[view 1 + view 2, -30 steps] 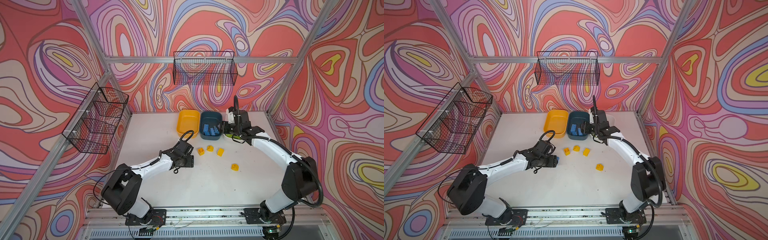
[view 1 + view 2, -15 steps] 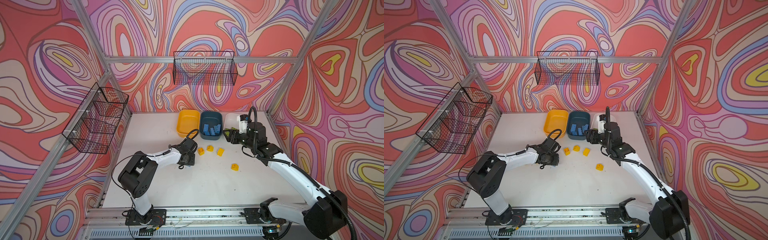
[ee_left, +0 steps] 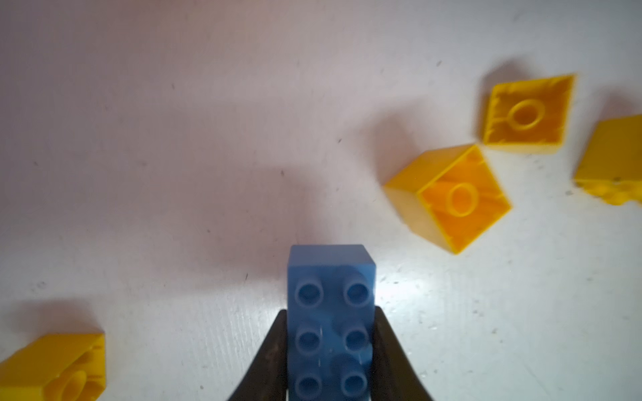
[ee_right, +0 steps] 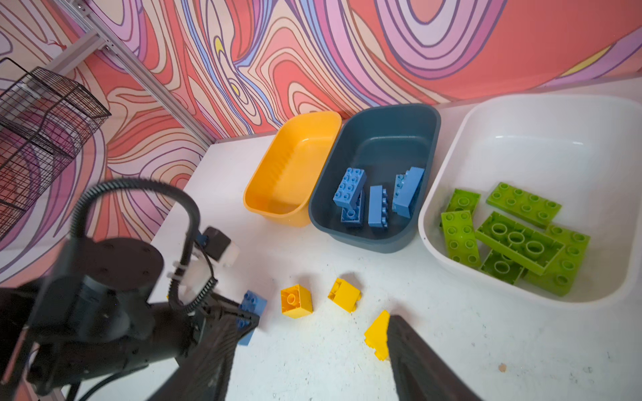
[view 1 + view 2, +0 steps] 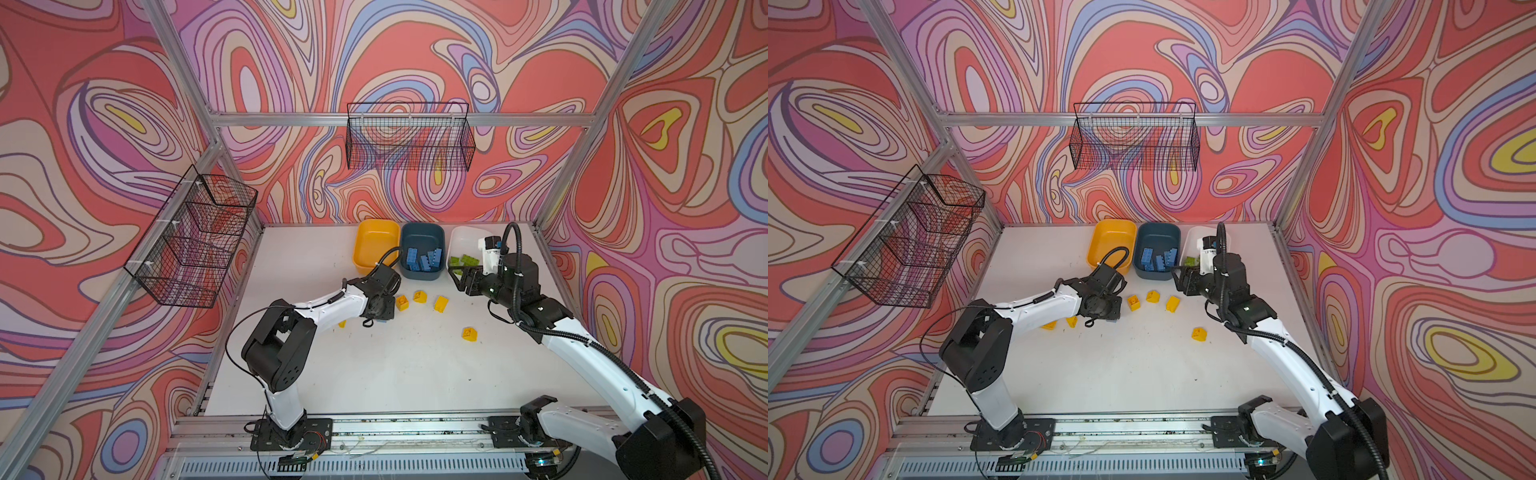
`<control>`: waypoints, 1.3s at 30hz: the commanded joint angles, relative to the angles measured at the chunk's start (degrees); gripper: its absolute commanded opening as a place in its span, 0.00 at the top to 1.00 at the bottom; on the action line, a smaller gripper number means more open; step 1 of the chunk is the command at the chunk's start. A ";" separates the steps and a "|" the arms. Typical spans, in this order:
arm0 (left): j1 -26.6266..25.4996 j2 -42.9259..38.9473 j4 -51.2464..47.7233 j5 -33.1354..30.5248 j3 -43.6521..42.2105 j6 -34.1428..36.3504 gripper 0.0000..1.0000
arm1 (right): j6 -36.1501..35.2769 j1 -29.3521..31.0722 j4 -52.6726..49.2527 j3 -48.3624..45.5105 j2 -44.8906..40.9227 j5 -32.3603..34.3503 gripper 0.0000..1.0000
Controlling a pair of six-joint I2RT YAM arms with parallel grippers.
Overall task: Sort the legos into containers by color
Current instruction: 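Carry the blue brick into the dark teal bin with the left gripper and release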
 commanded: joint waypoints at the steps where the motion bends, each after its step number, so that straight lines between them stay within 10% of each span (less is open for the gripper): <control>1: -0.13 0.53 -2.93 1.20 9.75 2.36 0.70 | 1.88 0.18 2.26 -3.54 -1.68 -0.44 0.28; 15: 2.62 31.09 -10.68 9.26 55.42 1.41 0.68 | 6.45 0.60 1.28 -16.54 -10.33 -1.60 0.28; 22: 4.14 38.68 -11.09 11.59 64.61 -0.92 0.52 | 4.92 1.26 -1.61 -17.06 -12.28 -1.00 0.25; 31: 4.69 25.06 -10.02 7.51 55.54 2.15 0.26 | 1.25 8.39 -2.33 -10.59 -3.11 4.73 0.17; 39: 5.28 -11.29 5.49 -0.65 14.10 -0.01 0.24 | 0.26 17.55 -0.47 1.45 15.78 13.21 0.18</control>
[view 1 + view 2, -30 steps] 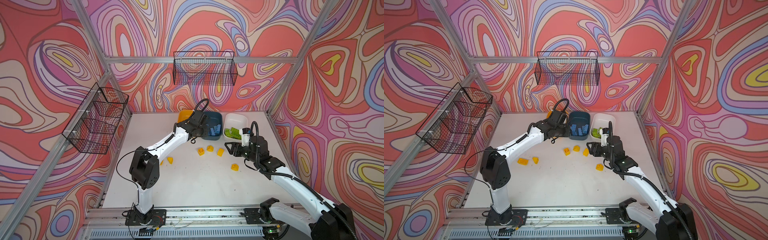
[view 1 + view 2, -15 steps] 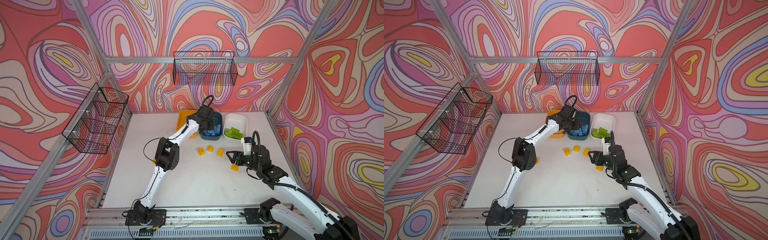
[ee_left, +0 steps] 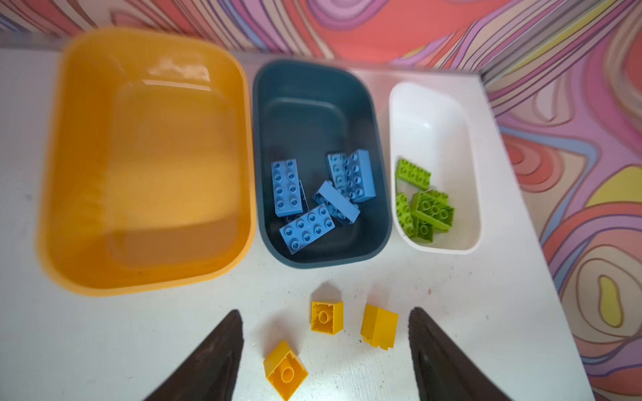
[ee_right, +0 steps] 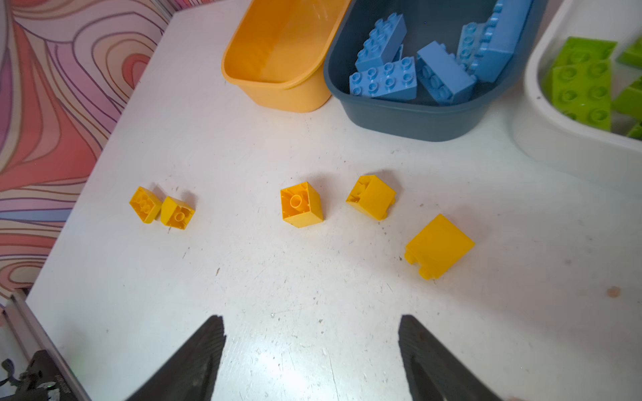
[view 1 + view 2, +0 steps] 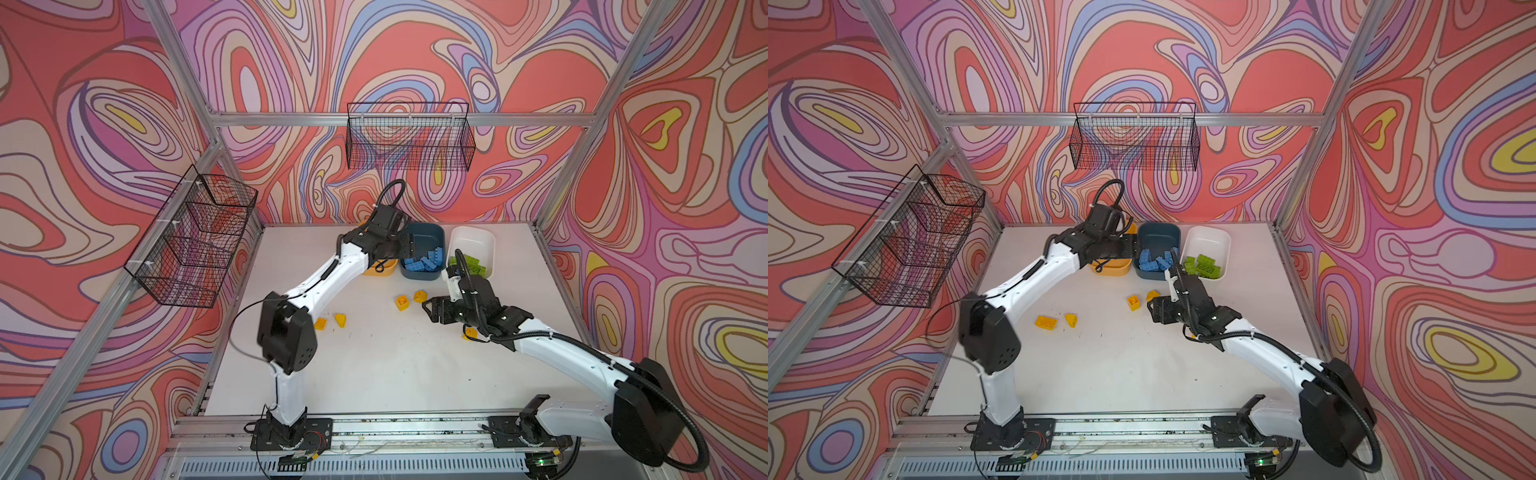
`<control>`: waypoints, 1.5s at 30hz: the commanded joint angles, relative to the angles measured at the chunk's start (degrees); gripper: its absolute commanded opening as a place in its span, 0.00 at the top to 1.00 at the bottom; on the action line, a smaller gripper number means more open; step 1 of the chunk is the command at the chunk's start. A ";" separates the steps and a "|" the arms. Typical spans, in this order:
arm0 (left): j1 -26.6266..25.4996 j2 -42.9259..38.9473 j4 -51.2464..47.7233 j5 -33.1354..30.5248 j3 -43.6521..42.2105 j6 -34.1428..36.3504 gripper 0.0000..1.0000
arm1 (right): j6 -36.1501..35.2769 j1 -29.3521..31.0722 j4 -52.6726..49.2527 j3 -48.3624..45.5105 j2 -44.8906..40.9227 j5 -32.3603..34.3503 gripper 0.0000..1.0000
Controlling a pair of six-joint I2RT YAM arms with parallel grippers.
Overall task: Sort the legos into containers by color
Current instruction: 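Carry the blue brick into the dark teal bin with the left gripper and release, then grasp a yellow brick with the right gripper while the left arm withdraws, then carry the yellow brick over the yellow bin and open the right gripper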
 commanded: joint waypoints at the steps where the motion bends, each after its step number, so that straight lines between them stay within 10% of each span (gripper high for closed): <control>1: 0.84 -14.43 8.48 -5.20 -14.22 -1.63 0.23 | -1.81 2.15 1.07 4.38 5.42 4.87 0.18; 17: 1.21 -55.29 -5.14 -12.57 -48.07 -6.73 0.26 | -9.39 5.32 -6.19 25.05 34.71 7.24 0.21; 27: 1.20 -61.66 -9.45 -11.64 -54.50 -9.55 0.26 | -9.48 5.94 -8.44 30.18 38.60 7.69 0.69; 45: 1.16 -65.54 -8.54 -7.72 -64.15 -16.98 0.28 | -11.20 5.50 -21.57 67.40 51.04 6.84 0.70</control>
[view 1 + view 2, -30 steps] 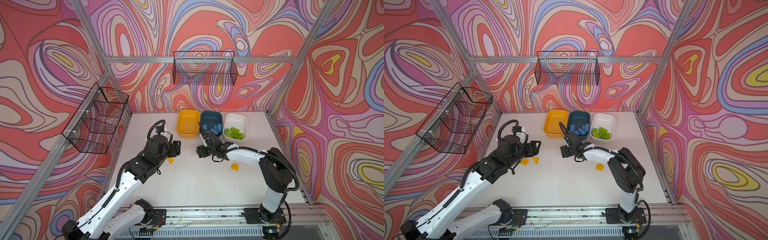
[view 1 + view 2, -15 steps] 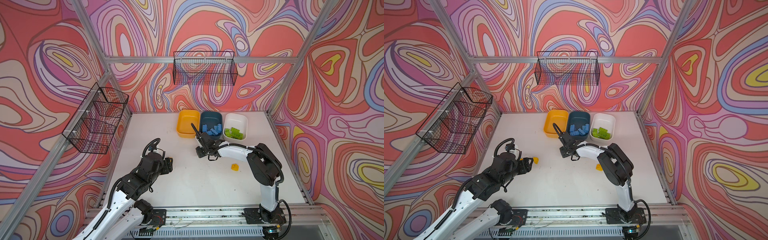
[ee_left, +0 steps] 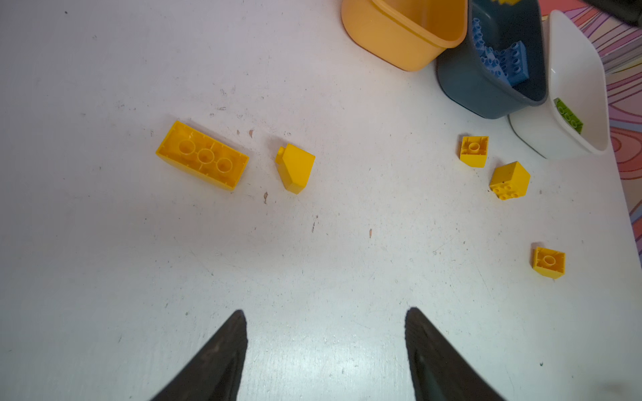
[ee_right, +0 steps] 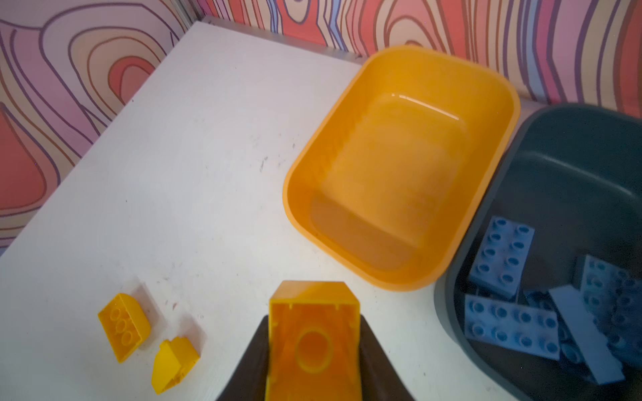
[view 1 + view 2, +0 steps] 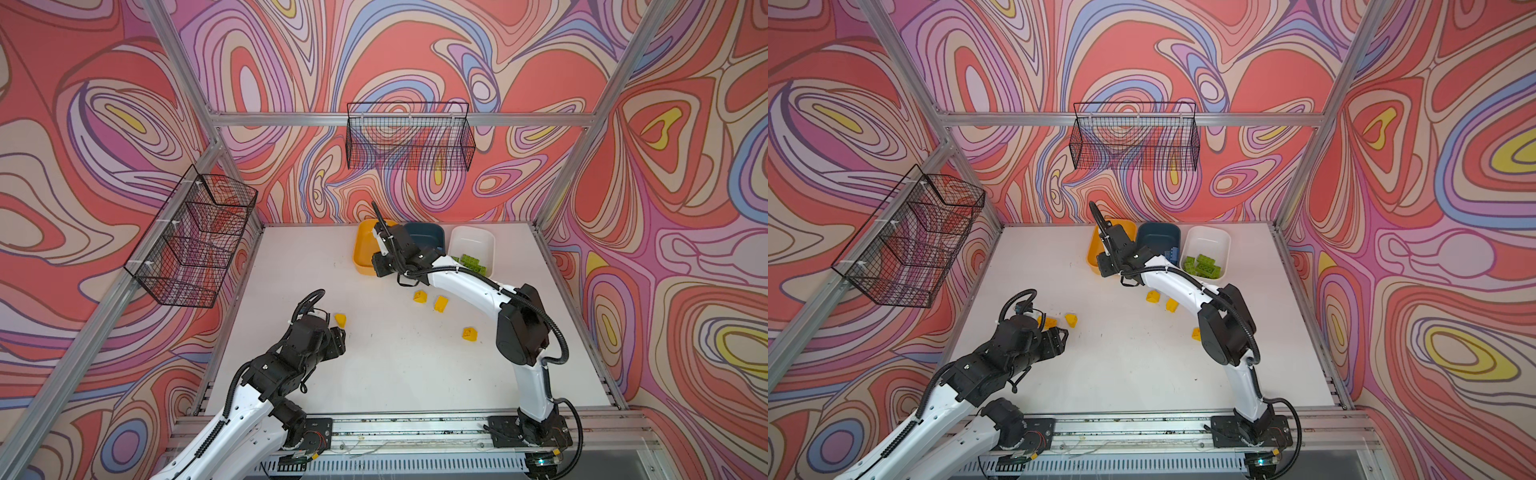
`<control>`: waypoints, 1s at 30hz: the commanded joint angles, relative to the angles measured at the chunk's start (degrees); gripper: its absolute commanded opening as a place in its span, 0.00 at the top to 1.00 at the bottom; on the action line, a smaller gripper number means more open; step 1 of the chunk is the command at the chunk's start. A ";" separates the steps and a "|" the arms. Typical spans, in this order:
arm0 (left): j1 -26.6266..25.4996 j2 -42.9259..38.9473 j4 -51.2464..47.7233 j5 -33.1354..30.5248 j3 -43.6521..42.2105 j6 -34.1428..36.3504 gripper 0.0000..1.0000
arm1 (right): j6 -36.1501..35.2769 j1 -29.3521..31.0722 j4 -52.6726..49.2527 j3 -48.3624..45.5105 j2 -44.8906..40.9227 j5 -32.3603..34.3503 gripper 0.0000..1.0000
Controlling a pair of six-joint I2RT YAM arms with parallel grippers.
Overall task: Sort the legos into containers by color
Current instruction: 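Carry the yellow brick over the yellow bin and open the right gripper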
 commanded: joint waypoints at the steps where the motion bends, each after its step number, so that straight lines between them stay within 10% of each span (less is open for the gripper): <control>1: 0.11 -2.04 -1.27 1.24 -1.97 -3.06 0.28 | -1.27 -0.57 -4.94 7.24 7.22 1.73 0.70; 8: 0.11 -1.49 -0.48 1.58 -6.18 -4.72 0.28 | 1.18 -3.53 -3.94 19.04 17.85 3.83 0.64; 16: 0.09 7.64 0.73 1.96 -0.84 -1.28 0.28 | 0.15 -4.86 -0.55 18.46 15.05 3.75 0.26; 30: 2.67 36.52 2.54 -1.91 14.02 6.00 0.27 | 2.84 -5.07 17.37 -25.30 -21.47 4.25 0.26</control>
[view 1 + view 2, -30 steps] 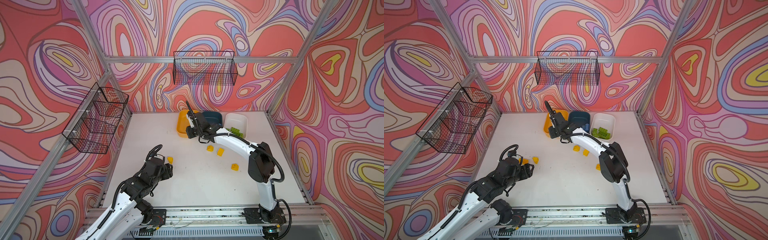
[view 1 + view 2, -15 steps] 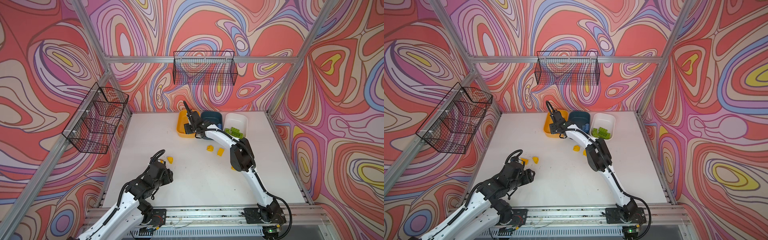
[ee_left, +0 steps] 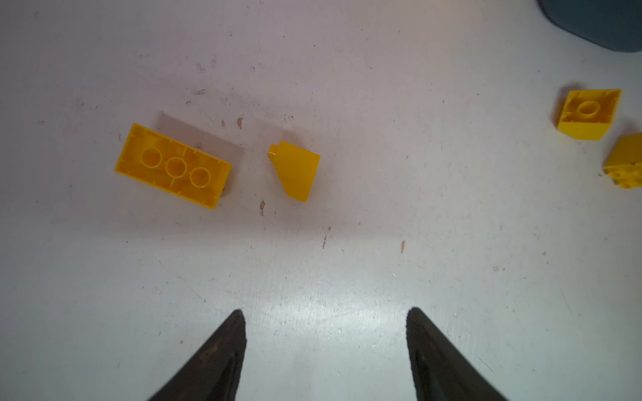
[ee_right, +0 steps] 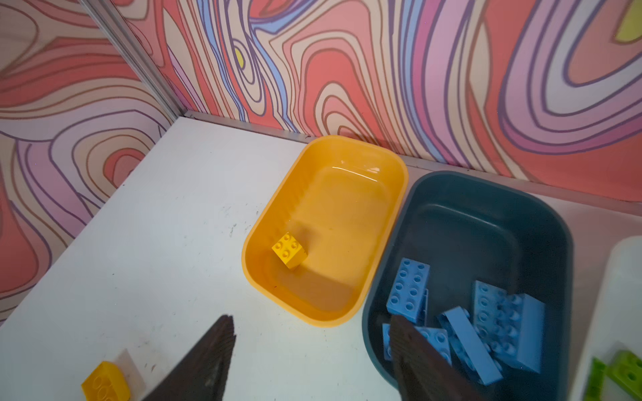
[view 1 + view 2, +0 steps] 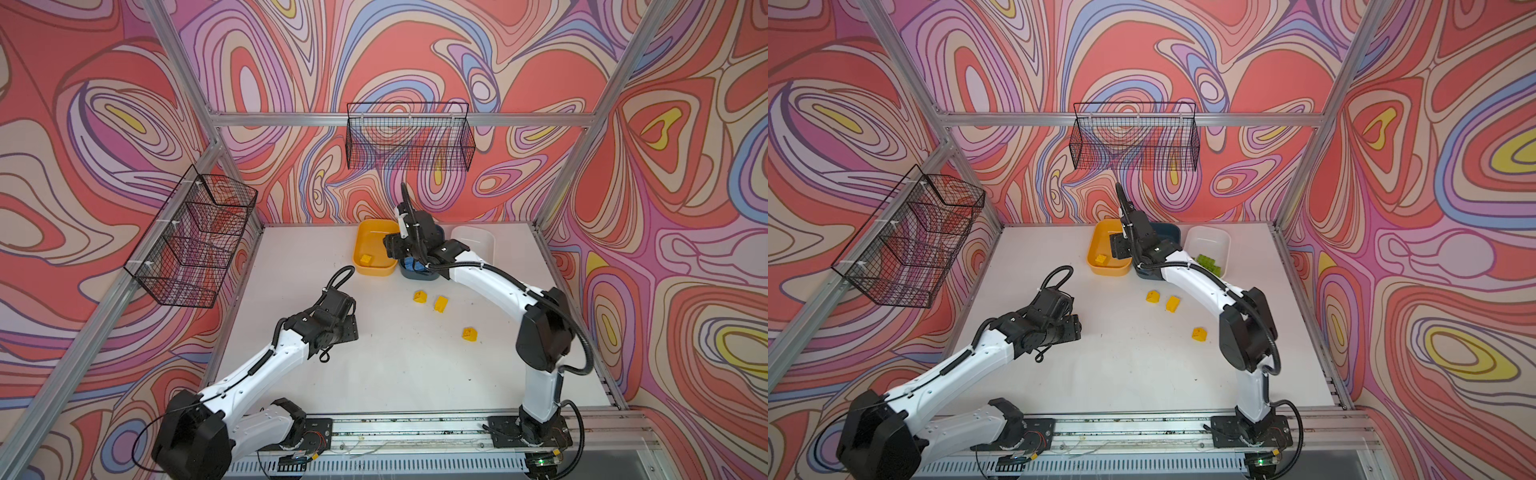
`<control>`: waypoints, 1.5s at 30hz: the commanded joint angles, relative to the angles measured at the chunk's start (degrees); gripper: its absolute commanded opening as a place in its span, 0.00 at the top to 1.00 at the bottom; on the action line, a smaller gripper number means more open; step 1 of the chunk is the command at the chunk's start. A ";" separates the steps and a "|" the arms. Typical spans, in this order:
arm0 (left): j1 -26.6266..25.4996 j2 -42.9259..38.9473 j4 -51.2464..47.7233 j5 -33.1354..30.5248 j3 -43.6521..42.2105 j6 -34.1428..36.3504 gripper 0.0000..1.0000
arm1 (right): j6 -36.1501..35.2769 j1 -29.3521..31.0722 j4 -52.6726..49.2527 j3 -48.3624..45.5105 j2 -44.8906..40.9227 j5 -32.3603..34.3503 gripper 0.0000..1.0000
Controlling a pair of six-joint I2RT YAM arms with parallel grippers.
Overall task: Sort the legos into containers by color
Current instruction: 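Carry the yellow brick over the yellow bin and open the right gripper, then grasp a small yellow brick with the left gripper while the right arm withdraws, then carry the yellow brick to the yellow bin and open the left gripper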
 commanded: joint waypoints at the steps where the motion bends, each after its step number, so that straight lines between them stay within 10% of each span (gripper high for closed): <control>1: 1.38 5.74 1.42 -1.27 2.40 1.60 0.27 | 2.93 0.04 8.17 -12.78 -8.69 1.09 0.26; 15: 6.33 24.04 3.95 -0.59 10.94 2.10 0.39 | 8.65 0.03 14.79 -45.79 -37.38 0.86 0.26; 45: 6.26 31.44 -3.27 -1.21 28.72 5.85 0.73 | 6.81 0.03 8.22 -49.42 -48.17 -0.92 0.28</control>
